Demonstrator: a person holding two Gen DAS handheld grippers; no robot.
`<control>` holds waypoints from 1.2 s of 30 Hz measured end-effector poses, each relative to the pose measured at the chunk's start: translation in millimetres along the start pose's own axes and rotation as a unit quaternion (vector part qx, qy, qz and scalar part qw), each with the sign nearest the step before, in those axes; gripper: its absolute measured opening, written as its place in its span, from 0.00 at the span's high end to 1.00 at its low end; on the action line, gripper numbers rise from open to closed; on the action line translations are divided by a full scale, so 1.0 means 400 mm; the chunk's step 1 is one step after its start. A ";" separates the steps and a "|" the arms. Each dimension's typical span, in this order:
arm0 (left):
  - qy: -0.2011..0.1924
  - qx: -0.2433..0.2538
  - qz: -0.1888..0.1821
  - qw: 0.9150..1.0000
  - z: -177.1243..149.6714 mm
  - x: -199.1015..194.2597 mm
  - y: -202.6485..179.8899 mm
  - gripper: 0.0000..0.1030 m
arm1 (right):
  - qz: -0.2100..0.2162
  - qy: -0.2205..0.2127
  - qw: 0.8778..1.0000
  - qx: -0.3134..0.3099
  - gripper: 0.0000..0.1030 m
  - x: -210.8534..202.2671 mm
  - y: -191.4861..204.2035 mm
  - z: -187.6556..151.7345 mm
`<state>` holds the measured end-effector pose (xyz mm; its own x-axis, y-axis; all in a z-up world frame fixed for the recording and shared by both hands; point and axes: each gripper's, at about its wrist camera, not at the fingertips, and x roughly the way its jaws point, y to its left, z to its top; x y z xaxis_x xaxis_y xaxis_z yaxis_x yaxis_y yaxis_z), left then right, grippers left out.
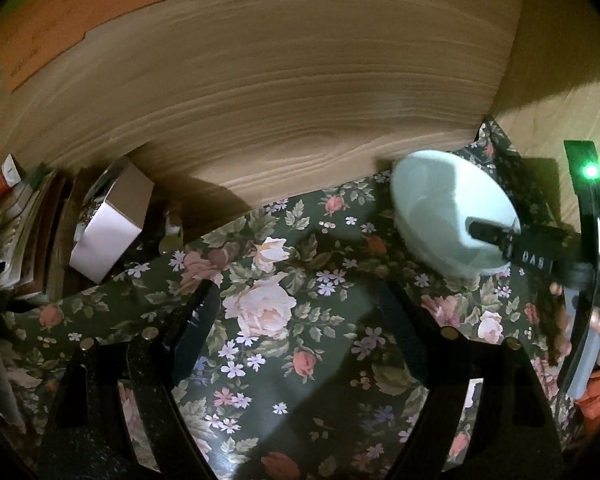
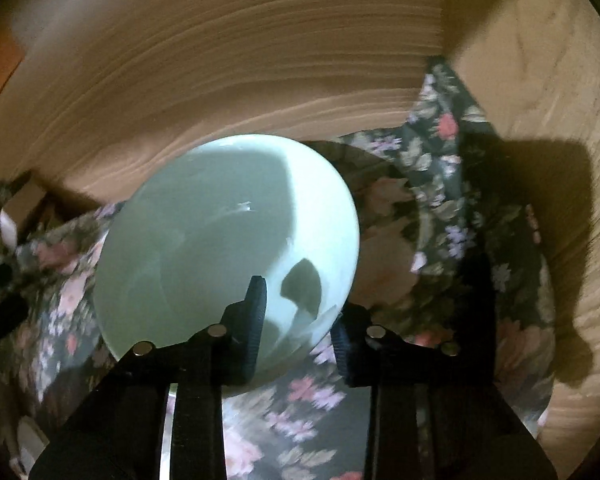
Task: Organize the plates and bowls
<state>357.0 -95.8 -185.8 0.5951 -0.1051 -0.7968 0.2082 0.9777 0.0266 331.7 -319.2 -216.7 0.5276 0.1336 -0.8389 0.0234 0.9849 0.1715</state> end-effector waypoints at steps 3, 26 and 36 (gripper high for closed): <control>0.006 -0.002 0.000 1.000 -0.004 -0.003 -0.007 0.20 | 0.011 0.008 0.999 -0.031 0.78 -0.019 0.042 -0.036; 0.122 -0.018 -0.031 0.992 -0.062 0.124 -0.022 0.76 | 0.079 0.042 0.995 -0.050 0.79 -0.027 0.152 -0.098; 0.093 -0.006 -0.021 0.995 -0.064 0.067 -0.033 0.81 | 0.080 0.014 0.996 -0.045 0.80 -0.081 0.176 -0.102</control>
<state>350.3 -106.8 -223.0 0.4317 -0.1108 -0.8952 0.2193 0.9755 -0.0149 281.6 -249.7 -198.5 0.4938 0.2912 -0.8194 -0.1353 0.9565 0.2585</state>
